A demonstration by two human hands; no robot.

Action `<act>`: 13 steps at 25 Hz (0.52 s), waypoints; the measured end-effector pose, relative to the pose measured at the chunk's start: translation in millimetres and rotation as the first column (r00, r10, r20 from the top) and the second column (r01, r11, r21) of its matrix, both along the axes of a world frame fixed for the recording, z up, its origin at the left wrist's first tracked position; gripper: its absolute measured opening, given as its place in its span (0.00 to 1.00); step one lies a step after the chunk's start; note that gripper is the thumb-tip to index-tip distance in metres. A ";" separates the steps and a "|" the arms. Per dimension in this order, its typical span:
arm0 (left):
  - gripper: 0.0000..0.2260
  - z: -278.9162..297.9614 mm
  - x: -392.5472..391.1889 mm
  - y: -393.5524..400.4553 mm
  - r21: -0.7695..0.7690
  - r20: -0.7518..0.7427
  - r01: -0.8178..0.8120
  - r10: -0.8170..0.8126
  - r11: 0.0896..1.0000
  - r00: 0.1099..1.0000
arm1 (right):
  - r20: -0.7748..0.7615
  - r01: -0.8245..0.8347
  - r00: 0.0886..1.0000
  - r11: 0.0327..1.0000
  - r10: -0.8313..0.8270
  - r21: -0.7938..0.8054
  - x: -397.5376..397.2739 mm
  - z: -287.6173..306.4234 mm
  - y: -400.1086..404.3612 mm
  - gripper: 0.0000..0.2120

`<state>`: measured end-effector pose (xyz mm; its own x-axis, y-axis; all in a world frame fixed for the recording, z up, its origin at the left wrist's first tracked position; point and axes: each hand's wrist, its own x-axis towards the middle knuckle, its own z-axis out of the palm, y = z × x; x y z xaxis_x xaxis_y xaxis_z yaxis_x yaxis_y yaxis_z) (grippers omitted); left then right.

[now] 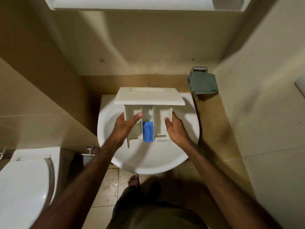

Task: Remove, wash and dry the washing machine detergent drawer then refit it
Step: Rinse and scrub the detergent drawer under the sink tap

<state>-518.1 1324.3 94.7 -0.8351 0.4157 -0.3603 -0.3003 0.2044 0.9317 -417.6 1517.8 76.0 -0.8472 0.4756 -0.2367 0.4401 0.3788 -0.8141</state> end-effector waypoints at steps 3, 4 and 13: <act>0.19 5.9 -7.6 4.8 0.023 -0.008 -0.024 0.024 0.999 1.000 | -0.024 0.003 1.000 1.000 -0.002 0.025 -8.2 10.5 5.2 0.20; 0.19 13.2 -13.4 7.6 0.040 -0.037 -0.036 0.037 0.999 0.999 | -0.058 0.012 0.998 0.999 -0.009 0.045 -13.2 20.1 8.1 0.19; 0.15 -3.9 -6.9 2.6 0.037 -0.003 -0.055 0.056 0.998 0.998 | -0.015 0.040 0.999 0.998 -0.040 0.037 -6.9 5.4 -1.7 0.19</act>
<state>-525.1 1326.9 90.8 -0.8587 0.3816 -0.3421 -0.3063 0.1531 0.9396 -424.4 1516.1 81.4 -0.8303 0.5177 -0.2062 0.4442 0.3916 -0.8058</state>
